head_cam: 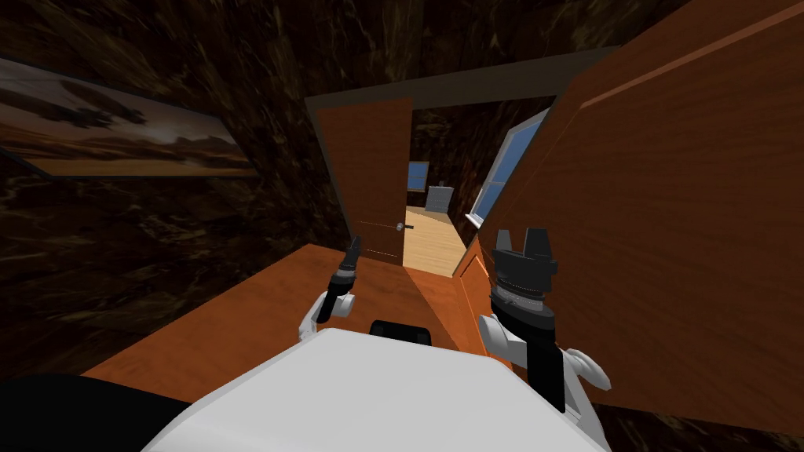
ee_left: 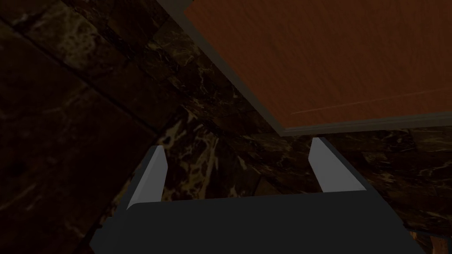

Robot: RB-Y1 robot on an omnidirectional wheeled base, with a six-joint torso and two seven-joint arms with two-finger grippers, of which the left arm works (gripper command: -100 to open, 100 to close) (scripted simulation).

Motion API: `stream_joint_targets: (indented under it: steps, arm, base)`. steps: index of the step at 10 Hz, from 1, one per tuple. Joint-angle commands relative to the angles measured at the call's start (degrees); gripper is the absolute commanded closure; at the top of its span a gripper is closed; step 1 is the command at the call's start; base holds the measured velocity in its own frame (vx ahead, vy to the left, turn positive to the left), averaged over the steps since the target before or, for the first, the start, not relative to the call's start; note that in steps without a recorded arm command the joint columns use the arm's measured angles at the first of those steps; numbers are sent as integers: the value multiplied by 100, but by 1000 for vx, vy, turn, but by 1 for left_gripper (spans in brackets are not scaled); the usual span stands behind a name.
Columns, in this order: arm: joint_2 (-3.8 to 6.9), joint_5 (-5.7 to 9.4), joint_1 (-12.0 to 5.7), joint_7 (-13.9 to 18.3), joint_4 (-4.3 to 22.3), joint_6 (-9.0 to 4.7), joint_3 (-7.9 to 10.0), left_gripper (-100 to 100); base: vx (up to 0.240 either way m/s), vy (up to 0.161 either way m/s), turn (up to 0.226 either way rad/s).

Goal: Pull the door open

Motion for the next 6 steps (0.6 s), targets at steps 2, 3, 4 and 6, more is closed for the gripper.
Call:
stream_joint_targets:
  steps: [2,3,4,6]
  arm:
    - [52,-76,-97,-242,340,-56,-7,-100]
    - [71,-104,-142,-331,485,-81,-8,-100]
    - [91,-133,-187,-421,629,-105,-8,-100]
    - [130,-190,-277,-600,918,-155,-10,-100]
  base:
    - [96,-40,32]
    - [99,-42,27]
    - [104,-30,27]
    - [94,-37,32]
